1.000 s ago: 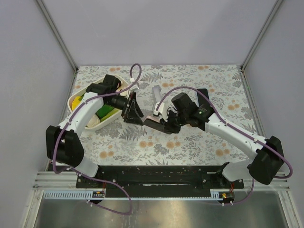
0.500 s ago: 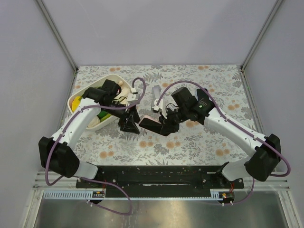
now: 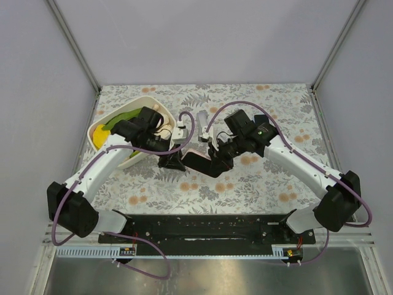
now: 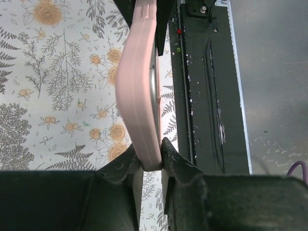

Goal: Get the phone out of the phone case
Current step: Remove the phone case from the phone.

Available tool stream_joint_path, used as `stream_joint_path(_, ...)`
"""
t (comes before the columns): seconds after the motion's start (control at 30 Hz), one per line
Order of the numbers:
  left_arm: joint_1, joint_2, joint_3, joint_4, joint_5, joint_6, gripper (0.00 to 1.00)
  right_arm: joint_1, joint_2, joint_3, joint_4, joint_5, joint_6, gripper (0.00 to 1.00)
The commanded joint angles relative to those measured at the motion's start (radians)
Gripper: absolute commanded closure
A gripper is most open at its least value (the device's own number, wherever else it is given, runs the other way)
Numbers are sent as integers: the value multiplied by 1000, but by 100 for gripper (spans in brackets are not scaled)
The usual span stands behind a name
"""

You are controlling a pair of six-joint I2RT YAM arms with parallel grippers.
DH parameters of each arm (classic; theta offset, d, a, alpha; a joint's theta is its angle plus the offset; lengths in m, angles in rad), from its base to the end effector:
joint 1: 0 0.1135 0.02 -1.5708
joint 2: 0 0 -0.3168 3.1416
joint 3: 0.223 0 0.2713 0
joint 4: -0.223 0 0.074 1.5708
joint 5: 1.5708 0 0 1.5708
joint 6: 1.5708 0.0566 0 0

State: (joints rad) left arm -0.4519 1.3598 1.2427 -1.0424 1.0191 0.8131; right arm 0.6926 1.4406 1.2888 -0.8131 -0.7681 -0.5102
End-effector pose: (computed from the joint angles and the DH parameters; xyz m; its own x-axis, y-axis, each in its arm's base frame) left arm 0.2172 -0.1590 0.3569 -0.1779 0.5096 -0.8418 0.9668 -0.0689 -0.2461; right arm 0.2172 0.2313 0.3526 -0.1791 -0.6050 -0.7759 -0.9754 0.0062 0.2202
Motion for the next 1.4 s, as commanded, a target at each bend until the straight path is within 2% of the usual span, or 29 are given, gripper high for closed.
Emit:
stream_joint_path(0.0,-11,-53,-8,25,-13,23,88,-21,0,56,5,-97,-21,100)
stream_joint_path(0.07,-19,-65,-11,38,-11,21,100,-21,7,61,-7,-106,-28,100)
stream_joint_path(0.1,-21,-70,-15,48,-11,17,100,-19,12,61,-12,-111,-33,100)
stream_joint_path(0.3,-50,-116,-61,101,1,53,100,-30,44,84,-52,-158,-53,100)
stream_joint_path(0.53,-122,-136,-66,99,-60,141,100,-45,96,127,-129,-218,-96,100)
stream_joint_path(0.83,-211,-165,-75,194,-139,161,100,-47,127,158,-195,-275,-137,100)
stream_joint_path(1.37,-286,-200,-109,372,-243,186,100,-45,193,194,-296,-353,-208,100)
